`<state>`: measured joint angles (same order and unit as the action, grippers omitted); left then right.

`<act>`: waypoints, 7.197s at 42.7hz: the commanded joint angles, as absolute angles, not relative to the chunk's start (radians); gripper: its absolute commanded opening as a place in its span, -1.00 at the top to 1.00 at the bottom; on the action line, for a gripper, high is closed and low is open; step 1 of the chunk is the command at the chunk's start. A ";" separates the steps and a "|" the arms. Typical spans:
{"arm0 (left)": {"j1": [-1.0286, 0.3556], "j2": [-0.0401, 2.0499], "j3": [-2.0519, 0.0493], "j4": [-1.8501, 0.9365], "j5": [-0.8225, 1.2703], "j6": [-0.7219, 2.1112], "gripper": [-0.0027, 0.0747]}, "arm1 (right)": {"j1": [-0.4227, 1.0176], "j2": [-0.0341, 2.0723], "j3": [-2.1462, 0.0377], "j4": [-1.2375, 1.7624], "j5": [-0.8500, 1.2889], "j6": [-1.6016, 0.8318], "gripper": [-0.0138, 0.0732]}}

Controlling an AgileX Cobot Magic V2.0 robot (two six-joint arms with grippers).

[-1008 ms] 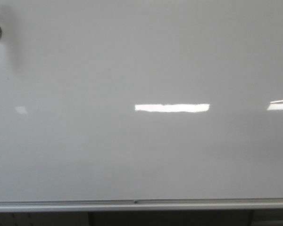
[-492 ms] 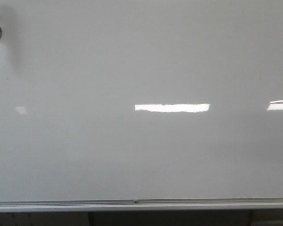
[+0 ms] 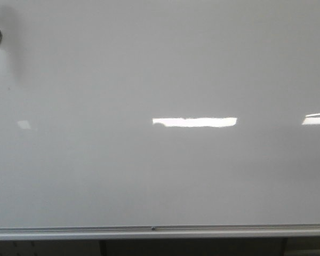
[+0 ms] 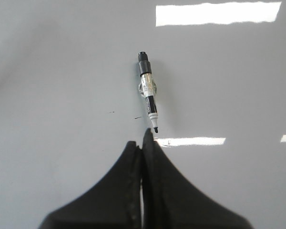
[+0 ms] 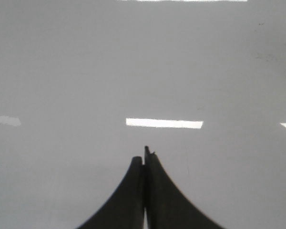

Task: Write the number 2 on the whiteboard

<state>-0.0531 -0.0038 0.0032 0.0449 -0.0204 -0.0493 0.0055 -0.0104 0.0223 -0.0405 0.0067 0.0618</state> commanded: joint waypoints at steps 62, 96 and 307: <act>-0.058 0.493 -0.694 0.036 0.577 -0.052 0.85 | 0.006 0.517 -0.668 -0.063 0.640 0.027 0.46; -0.062 0.942 -0.831 -0.006 0.374 -0.052 -0.52 | 0.006 0.517 -0.666 -0.063 0.639 0.023 -0.68; -0.945 1.218 -1.188 -0.199 0.986 0.581 -0.32 | 0.758 1.093 -1.054 0.530 0.888 -0.871 0.70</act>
